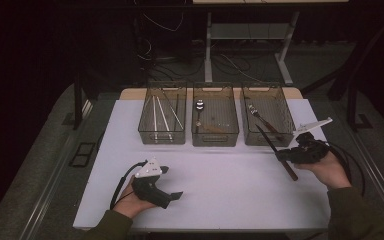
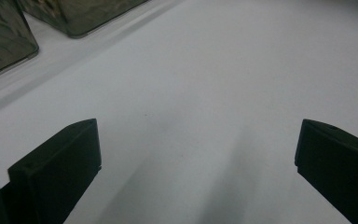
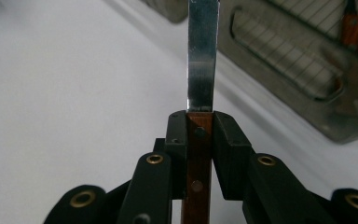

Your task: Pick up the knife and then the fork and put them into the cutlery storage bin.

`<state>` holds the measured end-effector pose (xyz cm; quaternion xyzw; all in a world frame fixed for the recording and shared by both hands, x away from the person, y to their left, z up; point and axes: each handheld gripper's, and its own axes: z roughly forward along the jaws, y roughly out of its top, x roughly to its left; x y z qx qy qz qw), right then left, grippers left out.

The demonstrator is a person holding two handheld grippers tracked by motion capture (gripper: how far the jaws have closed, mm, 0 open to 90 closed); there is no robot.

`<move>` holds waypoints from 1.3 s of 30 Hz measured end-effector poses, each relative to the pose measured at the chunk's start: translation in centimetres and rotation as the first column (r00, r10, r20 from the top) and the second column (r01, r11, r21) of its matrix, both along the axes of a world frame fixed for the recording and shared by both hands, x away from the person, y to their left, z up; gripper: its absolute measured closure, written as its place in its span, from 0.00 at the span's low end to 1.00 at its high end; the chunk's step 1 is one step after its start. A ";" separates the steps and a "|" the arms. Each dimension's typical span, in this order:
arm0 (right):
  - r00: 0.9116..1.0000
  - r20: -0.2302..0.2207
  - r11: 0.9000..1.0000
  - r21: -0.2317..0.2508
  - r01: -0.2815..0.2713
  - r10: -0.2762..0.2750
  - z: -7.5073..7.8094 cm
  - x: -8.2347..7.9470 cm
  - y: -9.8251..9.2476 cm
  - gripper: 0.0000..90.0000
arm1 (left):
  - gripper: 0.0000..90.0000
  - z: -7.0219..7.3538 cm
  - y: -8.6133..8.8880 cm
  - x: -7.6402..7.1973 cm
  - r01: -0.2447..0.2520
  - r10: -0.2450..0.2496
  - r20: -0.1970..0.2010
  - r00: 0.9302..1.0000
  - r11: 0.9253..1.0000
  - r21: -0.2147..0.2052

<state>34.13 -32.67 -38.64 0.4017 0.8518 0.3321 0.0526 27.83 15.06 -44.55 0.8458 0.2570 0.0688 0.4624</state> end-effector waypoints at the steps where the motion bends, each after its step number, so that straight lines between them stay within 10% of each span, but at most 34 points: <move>1: 1.000 0.006 1.000 0.010 0.002 -0.002 0.1 0.0 -0.1 0.86 | 0.00 0.0 0.0 0.0 -0.001 0.001 -0.001 1.000 1.000 -0.001; 9: 0.995 0.079 0.994 0.105 0.044 -0.052 1.1 -0.1 -0.8 0.86 | 0.00 0.0 0.1 0.0 -0.002 0.002 -0.002 1.000 1.000 -0.001; 19: 0.969 0.189 0.972 0.202 0.118 -0.157 2.9 0.2 -1.8 0.86 | 0.00 -0.1 0.1 0.1 -0.006 0.006 -0.005 1.000 1.000 -0.001; 39: 0.920 0.250 0.937 0.254 0.240 -0.303 5.7 4.5 -1.9 0.86 | 0.00 -0.1 -0.1 0.0 -0.008 0.008 -0.003 1.000 1.000 0.005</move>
